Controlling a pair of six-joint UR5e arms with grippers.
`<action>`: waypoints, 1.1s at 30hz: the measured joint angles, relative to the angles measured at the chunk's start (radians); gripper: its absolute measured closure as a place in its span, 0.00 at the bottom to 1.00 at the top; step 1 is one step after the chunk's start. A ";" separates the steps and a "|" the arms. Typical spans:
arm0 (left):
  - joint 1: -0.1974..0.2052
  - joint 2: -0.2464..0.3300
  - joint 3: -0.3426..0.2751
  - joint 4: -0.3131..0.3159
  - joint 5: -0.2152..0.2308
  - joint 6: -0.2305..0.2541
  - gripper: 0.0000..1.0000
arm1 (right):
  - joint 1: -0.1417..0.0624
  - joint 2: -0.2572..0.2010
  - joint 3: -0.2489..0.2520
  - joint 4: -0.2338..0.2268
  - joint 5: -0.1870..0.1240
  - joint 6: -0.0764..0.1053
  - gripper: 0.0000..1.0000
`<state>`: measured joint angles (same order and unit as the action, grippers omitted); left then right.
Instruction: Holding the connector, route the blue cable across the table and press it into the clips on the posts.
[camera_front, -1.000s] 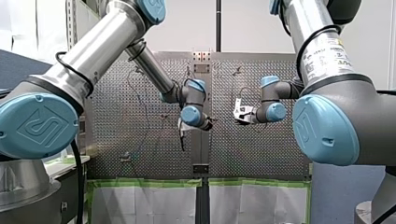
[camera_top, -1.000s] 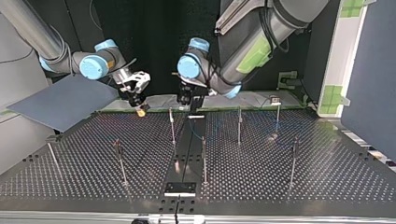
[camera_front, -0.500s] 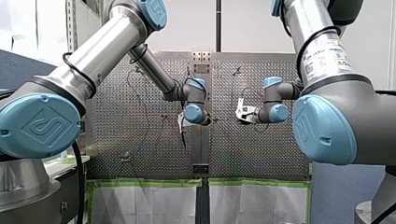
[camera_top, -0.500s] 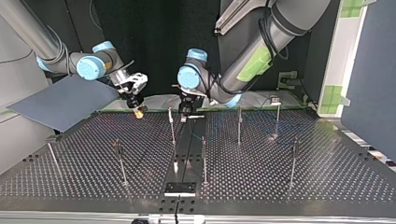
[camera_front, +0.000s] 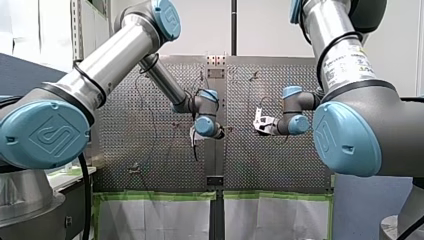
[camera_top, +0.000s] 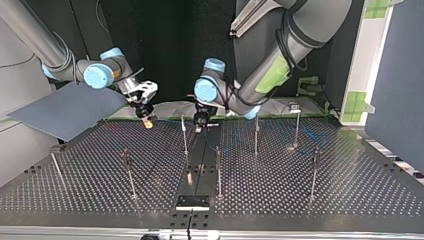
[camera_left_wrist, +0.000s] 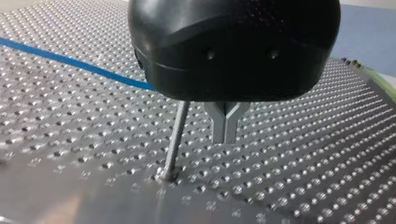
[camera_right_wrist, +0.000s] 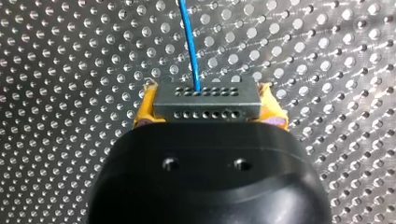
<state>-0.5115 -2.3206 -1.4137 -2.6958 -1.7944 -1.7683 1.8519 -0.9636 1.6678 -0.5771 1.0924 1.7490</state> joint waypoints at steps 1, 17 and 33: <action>0.003 0.000 0.008 -0.003 0.001 0.000 1.00 | 0.000 0.002 -0.003 0.000 0.000 0.001 1.00; 0.023 -0.001 0.084 -0.020 0.000 0.027 0.77 | -0.012 0.007 -0.048 -0.001 -0.005 0.006 1.00; -0.011 0.000 0.082 -0.031 -0.016 0.134 0.00 | -0.020 0.006 -0.048 0.027 -0.021 -0.002 1.00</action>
<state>-0.5227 -2.3203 -1.3319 -2.7265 -1.8107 -1.6341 1.8318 -0.9577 1.6197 -0.5503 1.0717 1.7473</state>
